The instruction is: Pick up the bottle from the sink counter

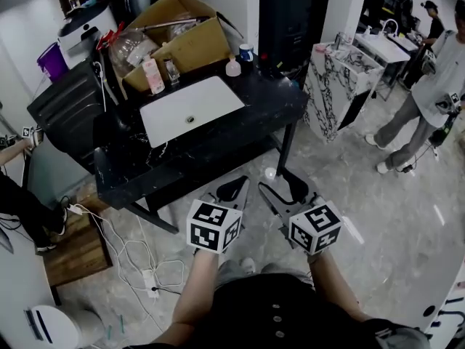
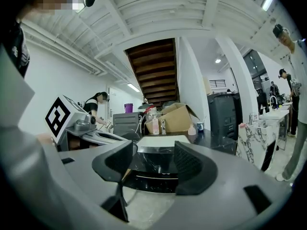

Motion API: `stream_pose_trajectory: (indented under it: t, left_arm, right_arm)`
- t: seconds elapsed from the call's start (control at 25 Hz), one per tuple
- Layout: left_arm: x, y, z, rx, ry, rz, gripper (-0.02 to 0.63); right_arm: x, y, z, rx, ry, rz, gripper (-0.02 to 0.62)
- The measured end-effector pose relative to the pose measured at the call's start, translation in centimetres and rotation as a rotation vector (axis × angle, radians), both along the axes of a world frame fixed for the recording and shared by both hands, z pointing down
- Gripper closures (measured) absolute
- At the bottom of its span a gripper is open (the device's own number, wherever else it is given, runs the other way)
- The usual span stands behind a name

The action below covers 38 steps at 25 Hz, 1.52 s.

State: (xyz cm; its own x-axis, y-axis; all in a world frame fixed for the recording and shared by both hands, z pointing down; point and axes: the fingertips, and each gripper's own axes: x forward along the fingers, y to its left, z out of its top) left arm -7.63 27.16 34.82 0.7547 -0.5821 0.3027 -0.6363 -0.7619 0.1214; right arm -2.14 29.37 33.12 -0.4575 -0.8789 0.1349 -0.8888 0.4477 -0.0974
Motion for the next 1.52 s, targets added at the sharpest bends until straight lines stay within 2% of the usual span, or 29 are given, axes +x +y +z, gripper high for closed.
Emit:
stream_pose_trajectory:
  t: [0.4,0.56,0.8,1.04,1.52]
  left_arm:
    - [-1.1,-2.8,1.6,-0.052,0.013,0.023,0.589]
    - [-1.6,-4.1,2.7,-0.076,0.008,0.006,0.589]
    - [-0.9,-9.0,0.9,-0.017,0.012,-0.044,0.589]
    - [0.8,-14.9,0.5,-0.004,-0.004,-0.082,0.589]
    - [6.4,-25.7,1.0,-0.015,-0.028,-0.172,0.589]
  right_arm:
    - [-1.2,-3.4,1.3,-0.05,0.014,0.011,0.336]
    - [-1.1,-5.4,2.1,-0.065,0.015,-0.005,0.336]
    - [-0.4,-11.1,0.2,-0.009,0.029,-0.058,0.335]
    - [1.2,-17.1,0.2,-0.01,0.021,-0.102,0.335]
    - [7.7,-27.6,0.5,-0.024,0.013,-0.206,0.357]
